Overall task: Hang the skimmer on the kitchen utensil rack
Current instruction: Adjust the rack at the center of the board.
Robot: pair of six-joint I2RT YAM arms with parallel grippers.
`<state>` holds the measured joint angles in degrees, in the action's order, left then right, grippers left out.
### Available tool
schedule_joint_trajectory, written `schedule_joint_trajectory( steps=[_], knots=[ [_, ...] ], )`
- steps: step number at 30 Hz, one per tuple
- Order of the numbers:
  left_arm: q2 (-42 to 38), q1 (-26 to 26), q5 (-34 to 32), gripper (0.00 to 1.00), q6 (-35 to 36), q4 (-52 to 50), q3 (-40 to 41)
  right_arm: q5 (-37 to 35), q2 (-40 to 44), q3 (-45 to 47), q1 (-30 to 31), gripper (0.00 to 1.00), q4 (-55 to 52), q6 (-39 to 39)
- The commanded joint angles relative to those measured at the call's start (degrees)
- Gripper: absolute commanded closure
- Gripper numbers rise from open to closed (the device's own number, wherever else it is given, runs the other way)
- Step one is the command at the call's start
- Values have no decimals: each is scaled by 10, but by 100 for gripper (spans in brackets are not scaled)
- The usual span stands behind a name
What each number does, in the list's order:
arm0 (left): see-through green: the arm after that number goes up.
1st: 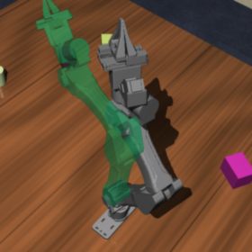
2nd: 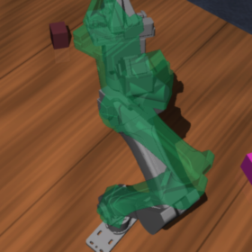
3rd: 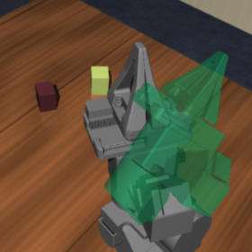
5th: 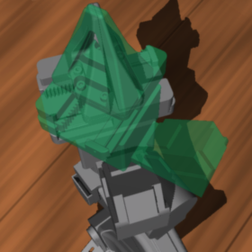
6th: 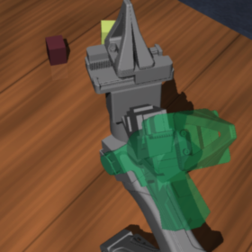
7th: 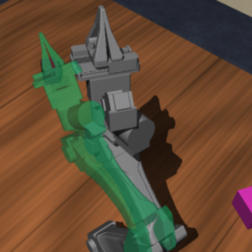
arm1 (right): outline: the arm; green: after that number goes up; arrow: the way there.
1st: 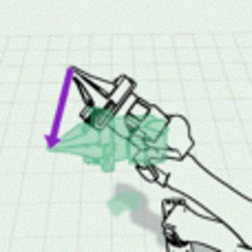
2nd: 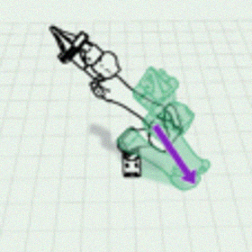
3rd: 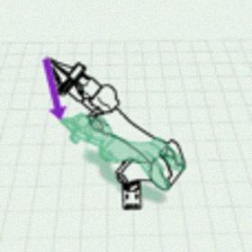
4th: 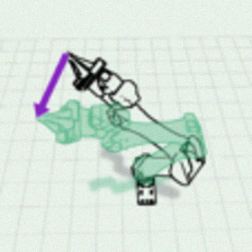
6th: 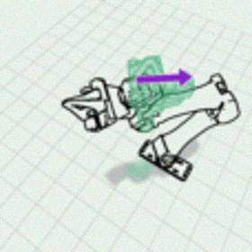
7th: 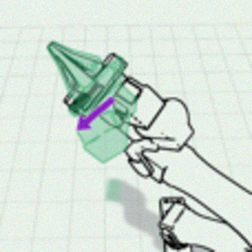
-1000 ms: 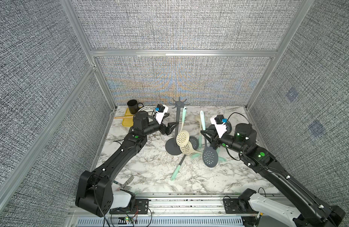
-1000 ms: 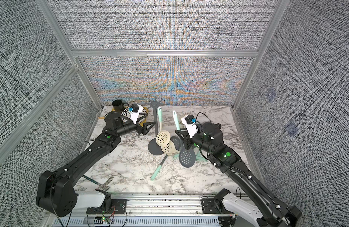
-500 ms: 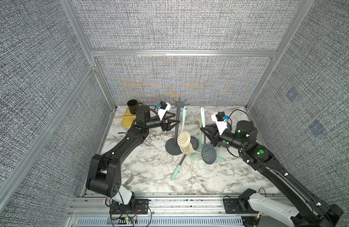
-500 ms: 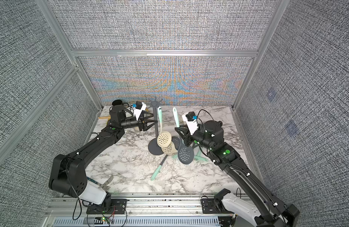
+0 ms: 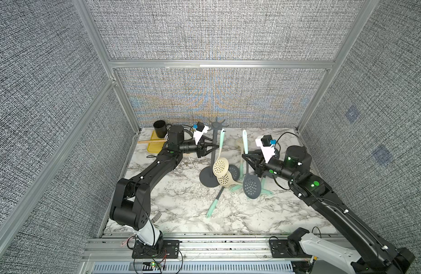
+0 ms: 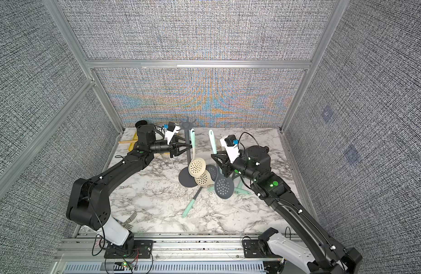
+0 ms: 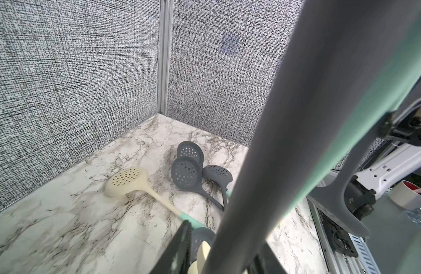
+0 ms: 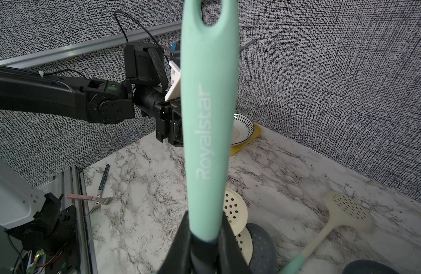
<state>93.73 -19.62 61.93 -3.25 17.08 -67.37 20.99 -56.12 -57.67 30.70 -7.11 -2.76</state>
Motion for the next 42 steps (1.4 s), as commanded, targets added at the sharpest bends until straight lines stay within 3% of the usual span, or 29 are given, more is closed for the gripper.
schedule_joint_trajectory(
  steps=[1, 6, 11, 18, 22, 28, 37, 42],
  knots=[
    [-2, 0, 6, 74, 0, 20, -4, 0, 5, -4, -1, 100, 11, -2],
    [-12, 0, -12, 97, -1, 13, 0, -4, 10, 4, -1, 100, 11, -3],
    [-63, -15, -127, 98, 18, -7, 35, -28, 22, 11, -1, 100, 10, -6],
    [-141, -71, -406, 98, 21, 15, 103, -32, 27, 26, -1, 100, 18, -15],
    [-162, -107, -512, 98, 28, 43, 124, -31, 29, 31, -1, 100, 23, -18],
    [-164, -142, -603, 98, 43, 69, 136, -32, 33, 34, -1, 100, 23, -20],
    [-159, -166, -682, 97, -40, 67, 145, -35, 35, 41, -1, 100, 28, -23],
    [-166, -168, -665, 41, -59, 70, 163, -32, 36, 47, -1, 100, 36, -27]
  ],
)
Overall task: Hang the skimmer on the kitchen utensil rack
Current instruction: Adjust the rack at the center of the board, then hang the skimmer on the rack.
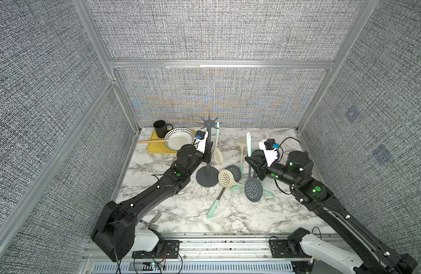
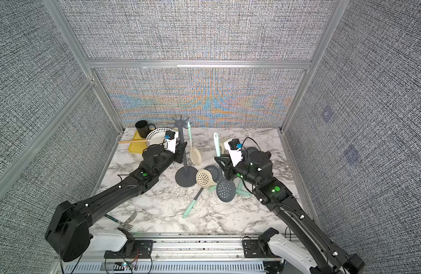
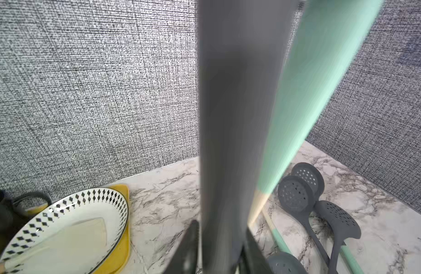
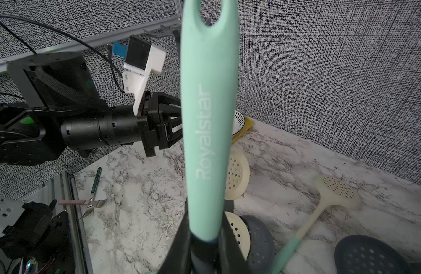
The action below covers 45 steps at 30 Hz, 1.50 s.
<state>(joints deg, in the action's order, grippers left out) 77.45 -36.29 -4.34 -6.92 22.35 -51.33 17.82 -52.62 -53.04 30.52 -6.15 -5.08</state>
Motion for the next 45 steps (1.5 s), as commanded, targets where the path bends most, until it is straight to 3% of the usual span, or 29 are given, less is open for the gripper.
schedule_joint_trajectory(
  steps=[1, 4, 9, 15, 17, 21, 26, 29, 36, 45],
  knots=[
    [-3, -1, -1, 32, -23, 14, 3, -1, 1, 0, 1, 100, 25, -4],
    [-5, 0, 10, 12, -26, 8, 0, -5, 1, 0, 0, 100, 27, -7],
    [-36, -1, 26, 1, -30, -22, 11, -28, 0, 1, 5, 100, 42, -29],
    [-126, 2, 17, 1, -40, -79, 59, -127, -28, -12, 79, 100, 43, -16],
    [-147, 11, 40, 1, -47, -96, 68, -133, -49, -26, 93, 100, 41, -2],
    [-152, 44, 146, 5, -75, -96, 80, -109, -99, -58, 96, 100, 45, 34],
    [-130, 70, 216, 8, -91, -54, 81, -64, -167, -113, 77, 100, 32, 68],
    [-111, 81, 230, 12, -91, -41, 73, -9, -205, -149, 55, 100, 21, 80],
    [-89, 92, 244, 17, -90, -33, 52, 29, -234, -184, 51, 100, 11, 94],
    [-58, 93, 266, 20, -90, -33, 31, 28, -240, -183, 51, 100, 2, 92]
  ],
)
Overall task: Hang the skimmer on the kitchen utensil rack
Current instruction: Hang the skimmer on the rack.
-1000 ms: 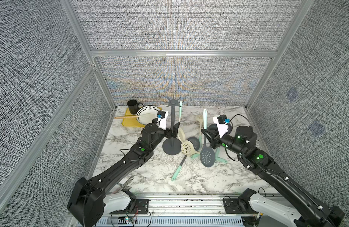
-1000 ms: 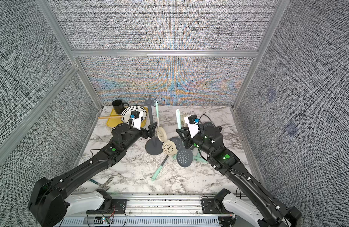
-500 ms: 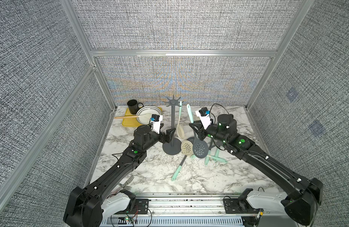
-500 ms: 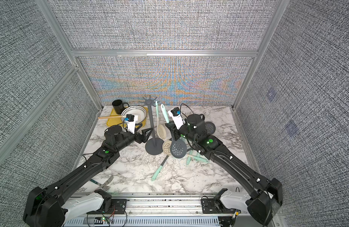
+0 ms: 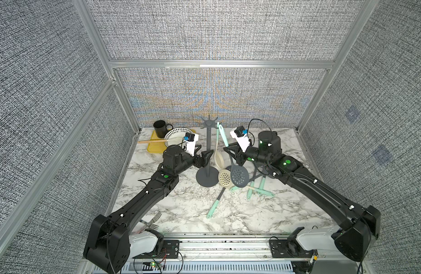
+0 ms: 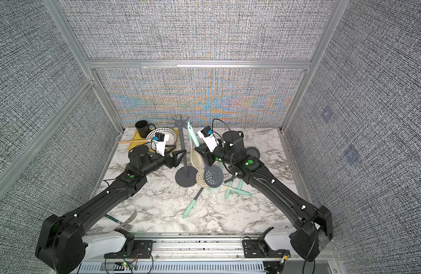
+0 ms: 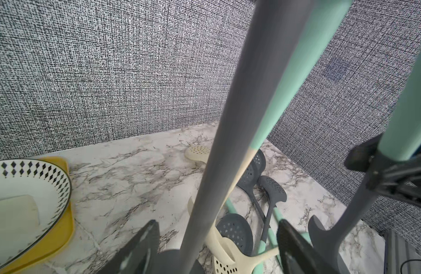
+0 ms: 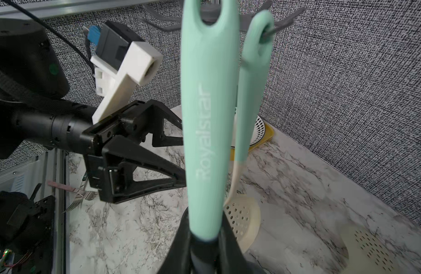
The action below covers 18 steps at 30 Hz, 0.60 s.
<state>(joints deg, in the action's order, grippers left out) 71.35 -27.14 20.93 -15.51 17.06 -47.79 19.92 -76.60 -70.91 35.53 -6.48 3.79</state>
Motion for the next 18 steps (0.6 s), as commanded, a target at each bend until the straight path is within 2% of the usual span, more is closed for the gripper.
schedule_joint_trajectory(
  steps=[1, 18],
  knots=[
    [4, 1, 15, 21, -4, 21, -5, 7, -2, -7, 0, 100, 4, 4],
    [17, 1, 56, 28, 2, 20, -12, 20, -24, -24, 1, 100, -5, 1]
  ],
)
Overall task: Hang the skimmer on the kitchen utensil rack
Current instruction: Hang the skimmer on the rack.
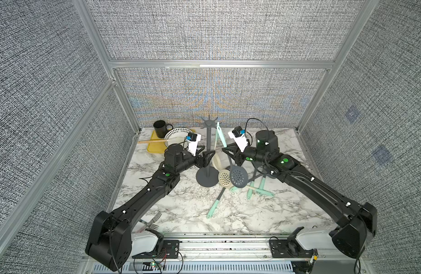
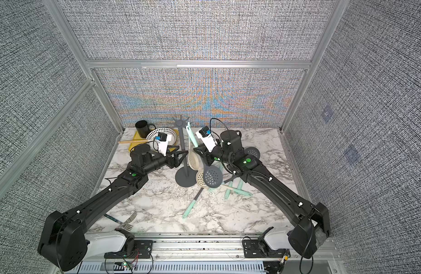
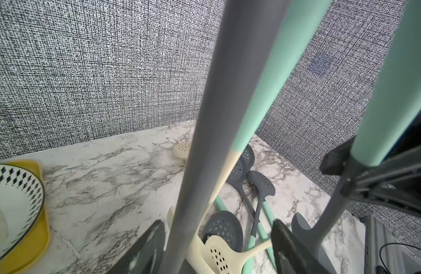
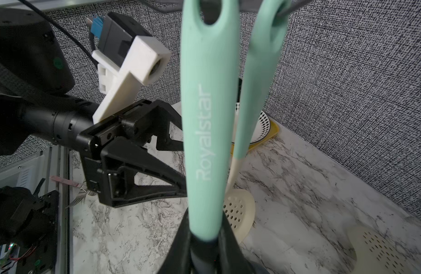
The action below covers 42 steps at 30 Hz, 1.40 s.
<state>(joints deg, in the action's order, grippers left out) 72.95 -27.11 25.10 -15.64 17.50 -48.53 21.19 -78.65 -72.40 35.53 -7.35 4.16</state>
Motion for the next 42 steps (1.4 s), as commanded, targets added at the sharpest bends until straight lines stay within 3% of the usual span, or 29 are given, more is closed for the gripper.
schedule_joint_trajectory(
  steps=[1, 12, 17, 20, 27, 32, 36, 42],
  knots=[
    [1, 1, 17, 28, 3, 16, -5, 10, -8, -10, 1, 100, 1, -2],
    [-12, 0, -5, 28, 7, 7, 5, 17, -32, -8, 2, 100, 0, -14],
    [-34, 1, -77, 12, 9, -27, 25, 21, -47, -5, 4, 100, 18, -27],
    [-63, 1, -131, 8, 2, -51, 49, 24, -58, -12, 5, 100, 28, -35],
    [-143, 1, -211, 1, -26, -117, 88, 30, -62, -18, 6, 62, 44, -49],
    [-185, -3, -204, 1, -25, -170, 97, 27, -32, -2, 6, 38, 52, -53],
    [-224, -35, -230, 1, -25, -185, 119, 2, 16, 34, 6, 36, 56, -56],
    [-243, -116, -292, 4, -31, -246, 113, -109, 128, 147, 5, 36, 60, -106]
  ],
)
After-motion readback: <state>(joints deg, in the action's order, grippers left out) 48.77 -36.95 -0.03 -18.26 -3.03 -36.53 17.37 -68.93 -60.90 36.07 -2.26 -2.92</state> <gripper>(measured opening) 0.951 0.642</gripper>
